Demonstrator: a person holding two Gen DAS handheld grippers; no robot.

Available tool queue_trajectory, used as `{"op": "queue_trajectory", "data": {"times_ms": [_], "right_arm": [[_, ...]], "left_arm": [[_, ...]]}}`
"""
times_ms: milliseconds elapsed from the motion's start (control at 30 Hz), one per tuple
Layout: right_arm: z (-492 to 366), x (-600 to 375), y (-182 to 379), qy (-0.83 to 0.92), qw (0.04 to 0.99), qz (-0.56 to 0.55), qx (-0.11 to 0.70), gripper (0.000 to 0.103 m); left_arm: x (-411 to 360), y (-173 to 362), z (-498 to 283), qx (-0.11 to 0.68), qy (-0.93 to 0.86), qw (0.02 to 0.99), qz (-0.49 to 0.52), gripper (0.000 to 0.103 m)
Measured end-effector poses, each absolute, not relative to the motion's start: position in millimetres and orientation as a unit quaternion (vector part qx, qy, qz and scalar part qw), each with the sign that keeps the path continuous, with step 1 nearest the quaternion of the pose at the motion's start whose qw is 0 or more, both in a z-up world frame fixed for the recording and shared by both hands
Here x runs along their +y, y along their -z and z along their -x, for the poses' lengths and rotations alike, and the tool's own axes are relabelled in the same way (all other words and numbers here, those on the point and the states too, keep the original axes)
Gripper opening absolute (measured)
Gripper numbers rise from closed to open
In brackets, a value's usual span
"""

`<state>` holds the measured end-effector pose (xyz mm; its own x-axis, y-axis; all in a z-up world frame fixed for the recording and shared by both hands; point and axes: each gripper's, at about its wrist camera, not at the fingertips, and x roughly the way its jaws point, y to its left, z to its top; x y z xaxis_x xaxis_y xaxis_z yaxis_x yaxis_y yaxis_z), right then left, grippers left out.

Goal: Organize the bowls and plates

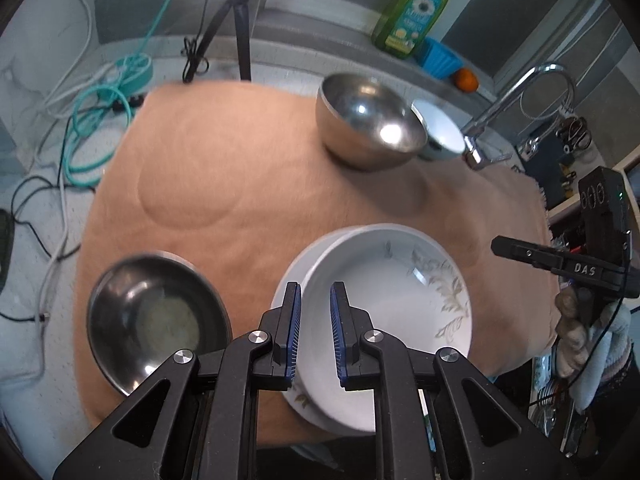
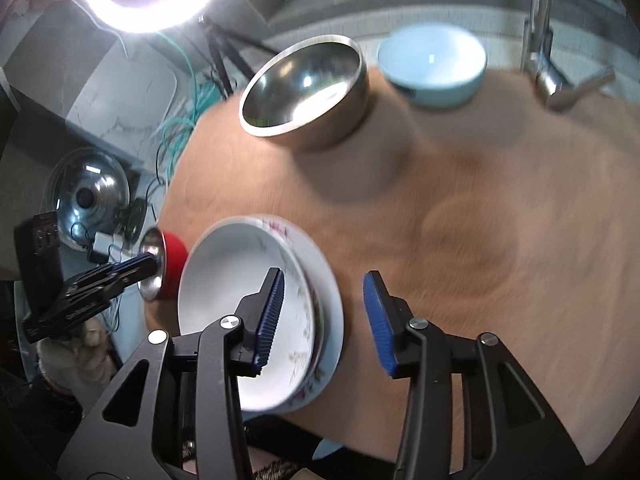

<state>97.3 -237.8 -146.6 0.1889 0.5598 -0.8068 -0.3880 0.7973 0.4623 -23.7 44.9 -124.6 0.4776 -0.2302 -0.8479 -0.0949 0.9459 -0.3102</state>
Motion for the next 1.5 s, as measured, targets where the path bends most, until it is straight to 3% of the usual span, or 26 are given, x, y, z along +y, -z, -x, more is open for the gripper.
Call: {"op": "queue_trajectory", "data": {"times_ms": [100, 367, 667, 1000, 1267, 1500], "right_arm": [[-109, -239, 137, -0.302, 0.783, -0.086, 0.537, 0.052], [-158, -233, 134, -0.278, 0.799, -0.115, 0.52, 0.052], [-210, -211, 159, -0.26, 0.779, -0.14, 0.553, 0.052], [-229, -193, 180, -0.252, 0.763, -0.137, 0.579, 0.052], [-233, -179, 187, -0.256, 0.755, -0.128, 0.59, 0.03], [-233, -173, 185, -0.256, 0.76, -0.112, 0.587, 0.026]], "left_arm": [[51, 111, 9, 0.493, 0.042, 0.852, 0.17, 0.013], [56, 97, -50, 0.464, 0.048, 0.865, 0.182, 0.015], [56, 123, -130, 0.5, 0.04, 0.847, 0.176, 0.017], [57, 150, -162, 0.528, 0.039, 0.833, 0.163, 0.017], [59, 163, -173, 0.54, 0.05, 0.822, 0.176, 0.017], [59, 165, -175, 0.54, 0.062, 0.821, 0.174, 0.016]]}}
